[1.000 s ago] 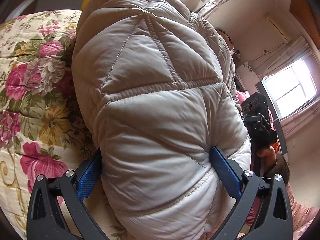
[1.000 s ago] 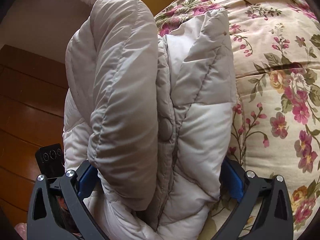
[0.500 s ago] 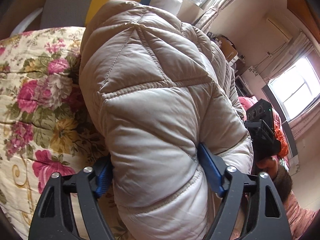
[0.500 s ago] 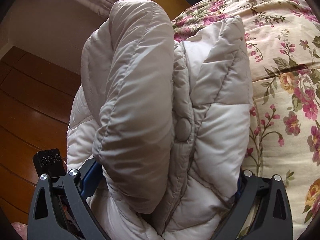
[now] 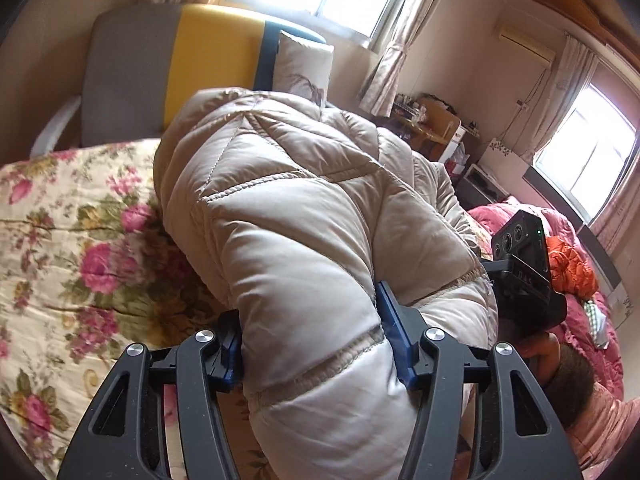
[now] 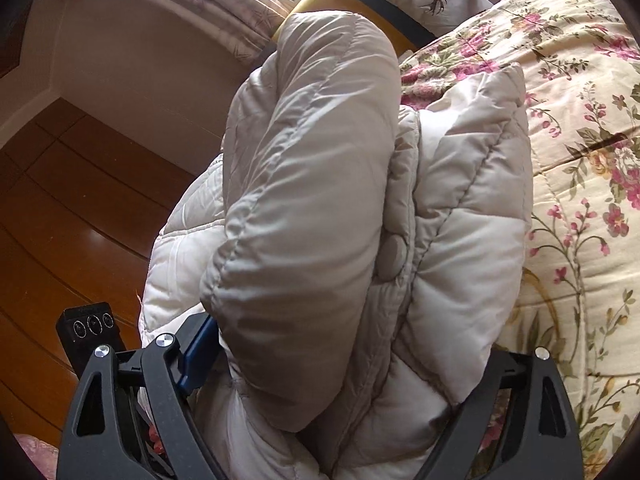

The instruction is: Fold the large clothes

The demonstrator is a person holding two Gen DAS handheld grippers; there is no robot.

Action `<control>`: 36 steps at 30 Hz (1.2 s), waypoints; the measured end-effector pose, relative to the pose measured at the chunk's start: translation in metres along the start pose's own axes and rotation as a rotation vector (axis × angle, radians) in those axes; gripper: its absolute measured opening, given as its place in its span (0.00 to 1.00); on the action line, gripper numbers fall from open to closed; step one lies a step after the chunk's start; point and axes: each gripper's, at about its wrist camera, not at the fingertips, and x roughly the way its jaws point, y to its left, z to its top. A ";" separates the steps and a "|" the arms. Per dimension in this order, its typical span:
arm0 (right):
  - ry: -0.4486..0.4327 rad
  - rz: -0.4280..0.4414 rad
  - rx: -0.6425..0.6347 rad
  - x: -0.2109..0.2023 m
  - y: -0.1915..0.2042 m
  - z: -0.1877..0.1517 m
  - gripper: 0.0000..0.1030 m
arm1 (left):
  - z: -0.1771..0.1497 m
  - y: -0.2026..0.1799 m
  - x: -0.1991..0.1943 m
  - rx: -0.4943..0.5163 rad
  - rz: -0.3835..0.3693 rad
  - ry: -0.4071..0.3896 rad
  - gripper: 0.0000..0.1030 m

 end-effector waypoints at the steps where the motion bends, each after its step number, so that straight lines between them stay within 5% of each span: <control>1: -0.003 0.010 -0.011 0.003 0.005 -0.001 0.84 | 0.003 -0.002 -0.003 0.009 0.015 -0.009 0.54; 11: 0.028 0.112 -0.113 0.066 0.048 -0.007 0.84 | 0.004 0.023 -0.057 0.073 0.199 -0.110 0.52; 23: 0.102 0.200 -0.241 0.213 0.104 0.005 0.84 | 0.004 0.116 -0.119 -0.037 0.395 -0.230 0.52; 29: 0.099 0.154 -0.388 0.266 0.127 0.001 0.85 | -0.012 0.166 -0.127 -0.121 0.461 -0.296 0.52; 31: 0.108 0.061 -0.400 0.286 0.116 0.000 0.91 | -0.019 0.186 -0.111 -0.139 0.508 -0.246 0.54; 33: 0.118 0.003 -0.356 0.304 0.090 0.009 0.96 | -0.029 0.203 -0.093 -0.178 0.535 -0.177 0.62; 36: 0.105 -0.028 -0.266 0.299 0.067 0.013 0.98 | -0.041 0.208 -0.091 -0.209 0.502 -0.182 0.68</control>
